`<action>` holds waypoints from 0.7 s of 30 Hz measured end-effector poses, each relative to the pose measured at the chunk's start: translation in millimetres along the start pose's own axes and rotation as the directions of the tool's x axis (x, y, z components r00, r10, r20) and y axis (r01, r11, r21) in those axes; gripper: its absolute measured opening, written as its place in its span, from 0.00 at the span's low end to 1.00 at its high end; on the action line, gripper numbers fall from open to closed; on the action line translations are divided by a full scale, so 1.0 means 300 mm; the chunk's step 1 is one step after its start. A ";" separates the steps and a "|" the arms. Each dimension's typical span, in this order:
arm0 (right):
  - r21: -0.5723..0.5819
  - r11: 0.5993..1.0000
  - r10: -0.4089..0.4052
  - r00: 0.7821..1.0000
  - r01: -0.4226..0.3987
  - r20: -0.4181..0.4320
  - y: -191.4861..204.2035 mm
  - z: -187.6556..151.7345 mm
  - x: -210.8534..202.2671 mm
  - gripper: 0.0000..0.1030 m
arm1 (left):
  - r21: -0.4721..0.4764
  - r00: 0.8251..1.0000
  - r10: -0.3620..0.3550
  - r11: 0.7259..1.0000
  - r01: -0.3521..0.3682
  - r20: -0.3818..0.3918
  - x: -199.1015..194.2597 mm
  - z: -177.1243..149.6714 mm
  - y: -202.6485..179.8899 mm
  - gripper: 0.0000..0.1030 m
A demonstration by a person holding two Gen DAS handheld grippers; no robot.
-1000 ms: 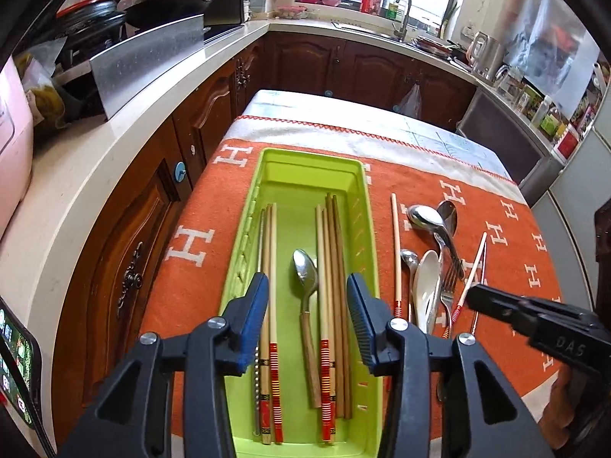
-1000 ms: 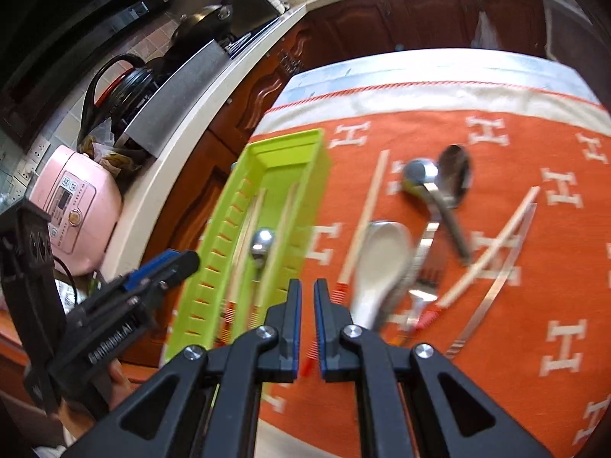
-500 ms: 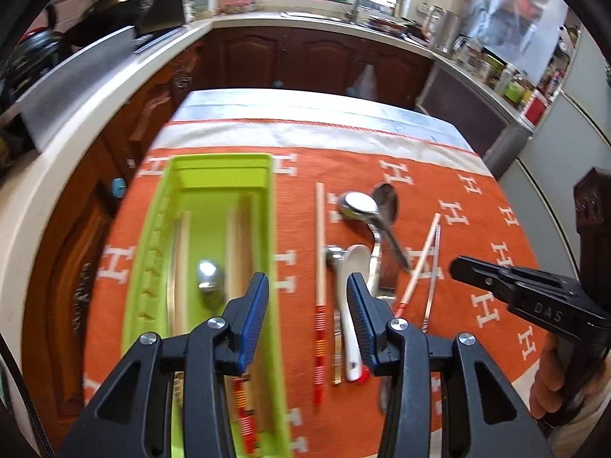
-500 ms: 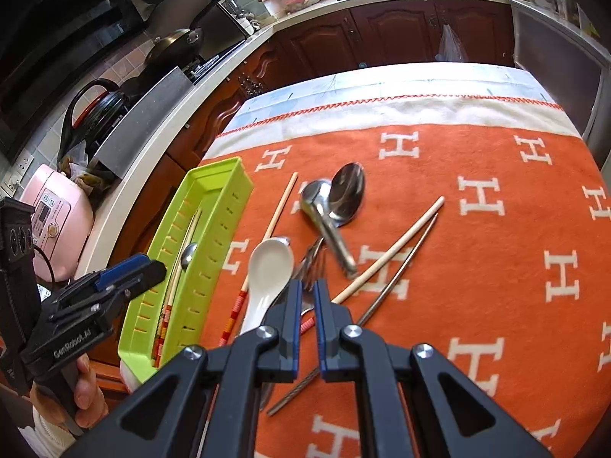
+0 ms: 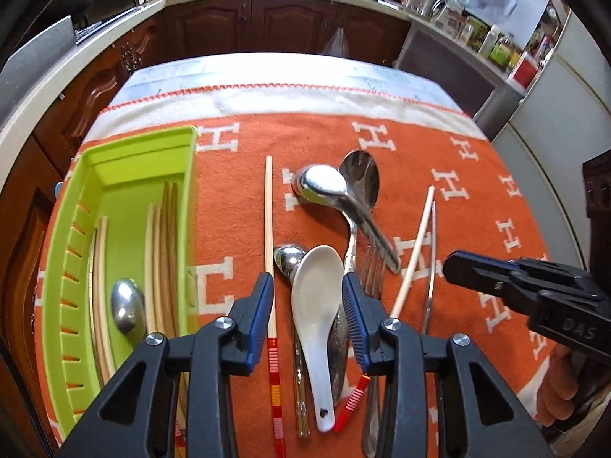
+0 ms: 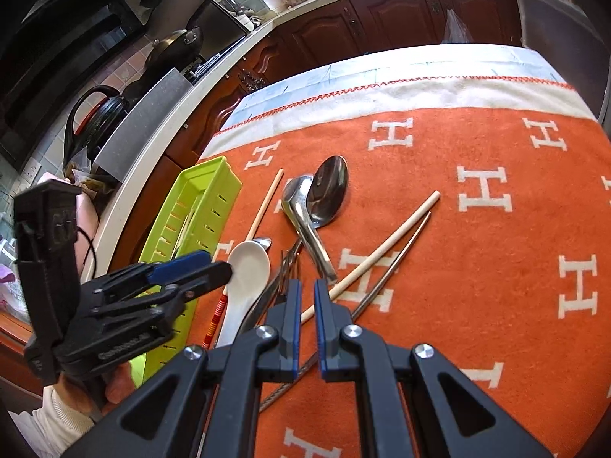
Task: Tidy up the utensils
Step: 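Grasp the white ceramic spoon with the left tool while the right tool grasps a steel spoon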
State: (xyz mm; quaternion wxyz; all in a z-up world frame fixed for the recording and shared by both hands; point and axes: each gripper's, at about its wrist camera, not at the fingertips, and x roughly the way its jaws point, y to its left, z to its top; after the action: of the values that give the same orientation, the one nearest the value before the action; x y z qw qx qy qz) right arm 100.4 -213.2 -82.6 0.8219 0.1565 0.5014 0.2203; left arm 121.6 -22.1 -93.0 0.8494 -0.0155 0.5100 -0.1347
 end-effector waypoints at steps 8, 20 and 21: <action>-0.016 1.000 0.018 1.000 -0.018 -0.009 -0.013 0.015 0.023 0.06 | -0.005 0.997 -0.008 1.000 0.008 -0.079 0.081 0.018 0.001 0.24; -0.040 0.999 0.006 1.000 -0.006 0.005 0.004 0.092 0.057 0.19 | -0.003 0.999 -0.007 1.000 0.007 -0.054 0.070 0.003 -0.015 0.05; -0.038 0.999 0.017 1.000 -0.017 0.004 0.003 0.105 0.067 0.21 | -0.004 0.999 -0.017 1.000 0.017 -0.047 0.063 0.002 -0.015 0.05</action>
State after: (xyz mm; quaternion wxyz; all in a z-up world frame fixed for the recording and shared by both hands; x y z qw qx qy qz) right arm 136.4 -203.2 -83.4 0.8240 0.1454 0.4940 0.2364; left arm 129.4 -31.0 -108.2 0.8359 -0.0182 0.5301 -0.1413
